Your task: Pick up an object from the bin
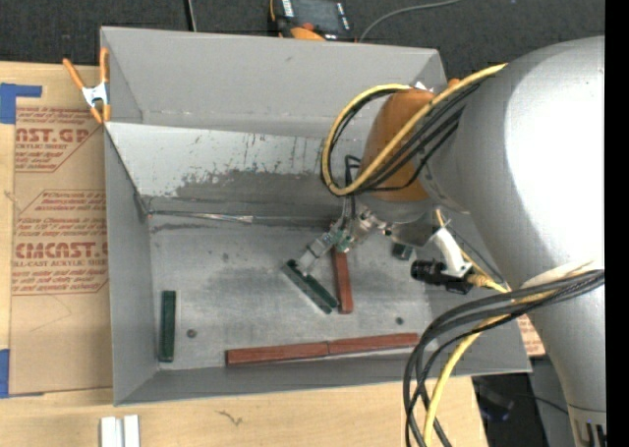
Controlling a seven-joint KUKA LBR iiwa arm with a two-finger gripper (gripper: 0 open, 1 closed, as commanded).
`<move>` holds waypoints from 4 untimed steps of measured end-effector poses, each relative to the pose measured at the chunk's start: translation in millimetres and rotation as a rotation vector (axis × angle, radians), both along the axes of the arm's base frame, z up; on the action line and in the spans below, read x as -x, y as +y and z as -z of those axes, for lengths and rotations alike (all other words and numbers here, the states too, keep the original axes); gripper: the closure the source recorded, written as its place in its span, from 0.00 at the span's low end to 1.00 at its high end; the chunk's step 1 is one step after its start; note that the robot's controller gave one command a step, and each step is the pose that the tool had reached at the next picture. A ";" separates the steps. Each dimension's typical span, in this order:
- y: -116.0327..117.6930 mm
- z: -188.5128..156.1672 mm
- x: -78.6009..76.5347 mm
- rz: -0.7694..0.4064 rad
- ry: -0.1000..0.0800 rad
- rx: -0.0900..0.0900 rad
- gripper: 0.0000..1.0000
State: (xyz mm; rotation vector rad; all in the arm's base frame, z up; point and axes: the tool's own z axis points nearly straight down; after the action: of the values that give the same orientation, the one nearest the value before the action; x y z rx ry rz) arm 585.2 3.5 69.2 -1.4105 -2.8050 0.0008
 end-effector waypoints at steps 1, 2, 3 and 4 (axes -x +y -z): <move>-0.2 -0.5 -0.3 -0.001 -0.002 0.002 0.00; 0.3 -0.3 -0.6 -0.002 -0.004 0.002 1.00; 0.4 -6.9 -0.7 -0.003 -0.003 0.002 1.00; 0.5 -55.1 -1.9 -0.004 -0.006 0.001 1.00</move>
Offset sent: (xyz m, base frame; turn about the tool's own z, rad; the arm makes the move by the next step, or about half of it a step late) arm 0.0000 0.0000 0.0000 0.0000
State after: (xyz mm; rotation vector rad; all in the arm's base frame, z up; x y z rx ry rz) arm 587.1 4.0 124.2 -1.4079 -2.8131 -0.0029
